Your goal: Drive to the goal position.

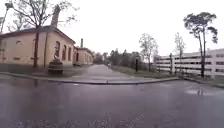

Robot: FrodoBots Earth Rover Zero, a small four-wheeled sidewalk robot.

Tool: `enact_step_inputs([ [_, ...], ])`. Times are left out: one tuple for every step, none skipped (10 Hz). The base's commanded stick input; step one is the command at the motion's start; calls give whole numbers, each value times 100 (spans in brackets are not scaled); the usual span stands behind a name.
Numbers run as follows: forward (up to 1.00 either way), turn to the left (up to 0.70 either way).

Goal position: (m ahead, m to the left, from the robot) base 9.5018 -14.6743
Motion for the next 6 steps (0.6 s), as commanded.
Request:
enact_step_inputs([
  [100, 0],
  [100, 0],
  [100, 0],
  [100, 0],
  [100, 0],
  [100, 0],
])
